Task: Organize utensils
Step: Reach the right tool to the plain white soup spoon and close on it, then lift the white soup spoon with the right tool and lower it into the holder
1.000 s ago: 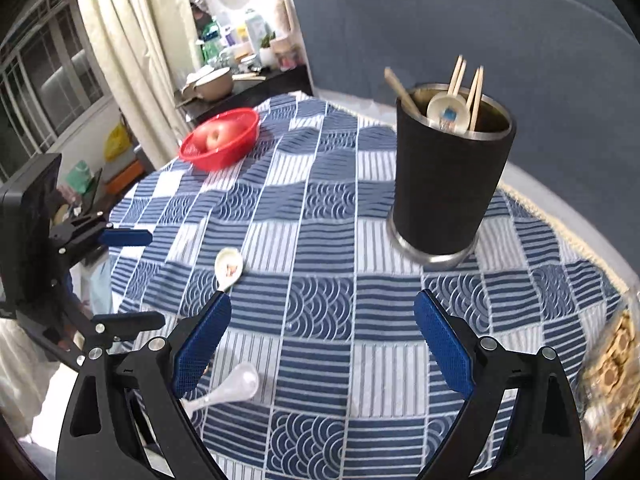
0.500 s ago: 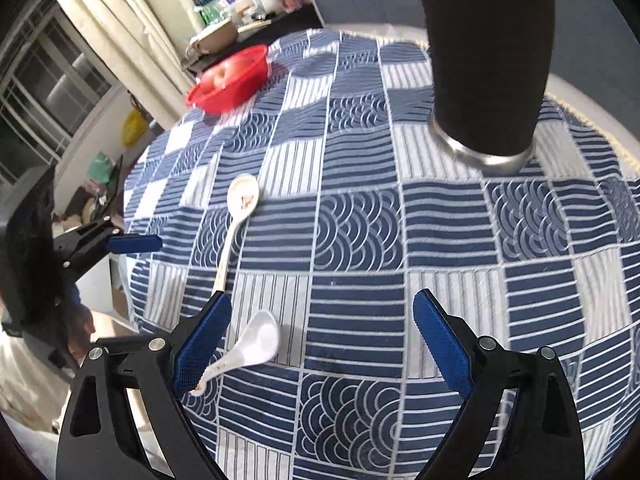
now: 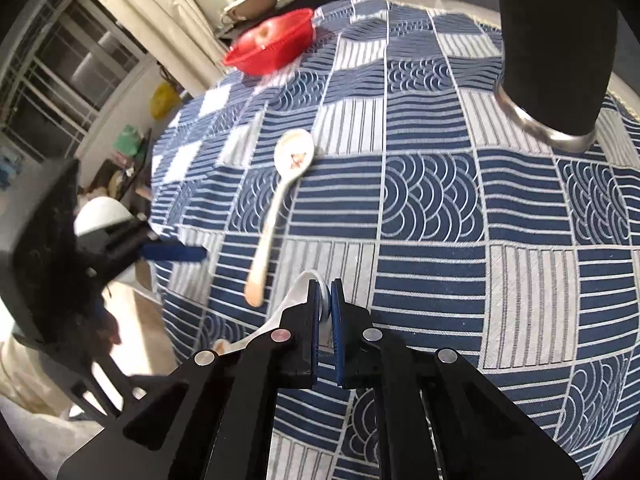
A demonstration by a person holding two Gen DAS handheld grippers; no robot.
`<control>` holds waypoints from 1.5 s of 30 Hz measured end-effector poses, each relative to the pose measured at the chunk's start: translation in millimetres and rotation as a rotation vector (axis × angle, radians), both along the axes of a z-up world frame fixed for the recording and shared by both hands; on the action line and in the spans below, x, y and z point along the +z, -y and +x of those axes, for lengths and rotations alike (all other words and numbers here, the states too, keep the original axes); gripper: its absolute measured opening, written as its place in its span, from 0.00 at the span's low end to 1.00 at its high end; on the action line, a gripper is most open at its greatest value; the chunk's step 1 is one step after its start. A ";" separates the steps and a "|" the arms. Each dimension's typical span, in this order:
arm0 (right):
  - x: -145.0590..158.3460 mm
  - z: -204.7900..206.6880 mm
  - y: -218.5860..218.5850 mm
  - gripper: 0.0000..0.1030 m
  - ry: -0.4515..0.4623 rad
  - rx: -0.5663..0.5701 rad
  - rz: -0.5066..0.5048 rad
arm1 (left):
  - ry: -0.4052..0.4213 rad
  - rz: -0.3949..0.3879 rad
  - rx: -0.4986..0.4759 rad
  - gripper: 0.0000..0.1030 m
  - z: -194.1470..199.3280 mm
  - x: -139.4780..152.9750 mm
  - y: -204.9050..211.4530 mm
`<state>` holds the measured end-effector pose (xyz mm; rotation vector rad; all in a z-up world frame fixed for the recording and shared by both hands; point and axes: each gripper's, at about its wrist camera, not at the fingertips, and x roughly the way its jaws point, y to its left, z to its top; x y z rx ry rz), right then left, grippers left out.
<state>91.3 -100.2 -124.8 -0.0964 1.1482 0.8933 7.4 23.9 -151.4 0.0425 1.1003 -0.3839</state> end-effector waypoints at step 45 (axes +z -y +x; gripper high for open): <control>255.2 75.2 88.7 0.06 0.593 -0.463 -0.017 | 0.280 -0.080 -0.581 0.13 189.7 197.5 92.8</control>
